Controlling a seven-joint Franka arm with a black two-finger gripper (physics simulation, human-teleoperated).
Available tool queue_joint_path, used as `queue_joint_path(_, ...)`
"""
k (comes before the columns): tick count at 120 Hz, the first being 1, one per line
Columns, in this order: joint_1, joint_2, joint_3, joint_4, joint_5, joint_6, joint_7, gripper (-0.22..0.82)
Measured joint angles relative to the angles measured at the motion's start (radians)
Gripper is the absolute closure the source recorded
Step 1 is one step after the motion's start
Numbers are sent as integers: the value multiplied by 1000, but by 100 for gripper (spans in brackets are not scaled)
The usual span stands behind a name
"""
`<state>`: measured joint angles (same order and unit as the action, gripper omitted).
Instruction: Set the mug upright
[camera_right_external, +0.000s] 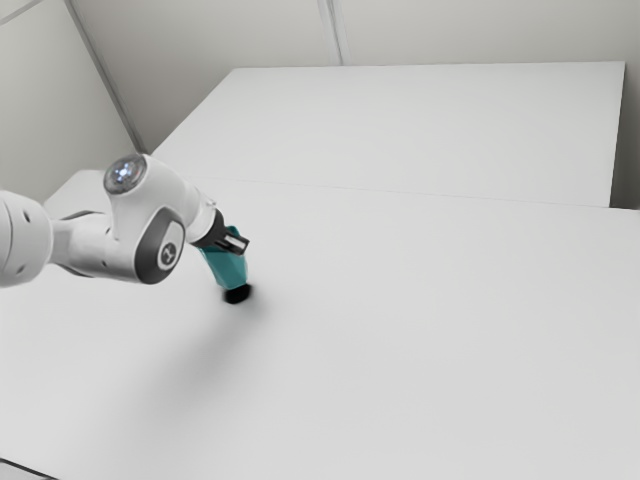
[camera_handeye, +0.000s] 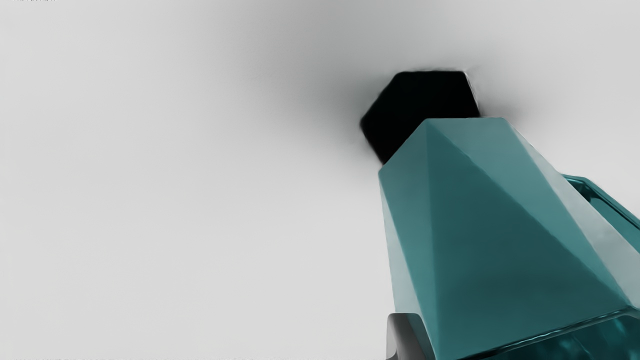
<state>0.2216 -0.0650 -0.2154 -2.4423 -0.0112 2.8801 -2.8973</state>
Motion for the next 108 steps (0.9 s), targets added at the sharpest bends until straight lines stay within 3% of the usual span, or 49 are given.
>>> queue_joint_path(83,-24,65,-3,-41,-6,69,0,79)
queue_joint_path(91,-5,67,-26,-41,-6,73,0,79)
queue_joint_path(108,-20,55,-19,-41,1,69,0,47)
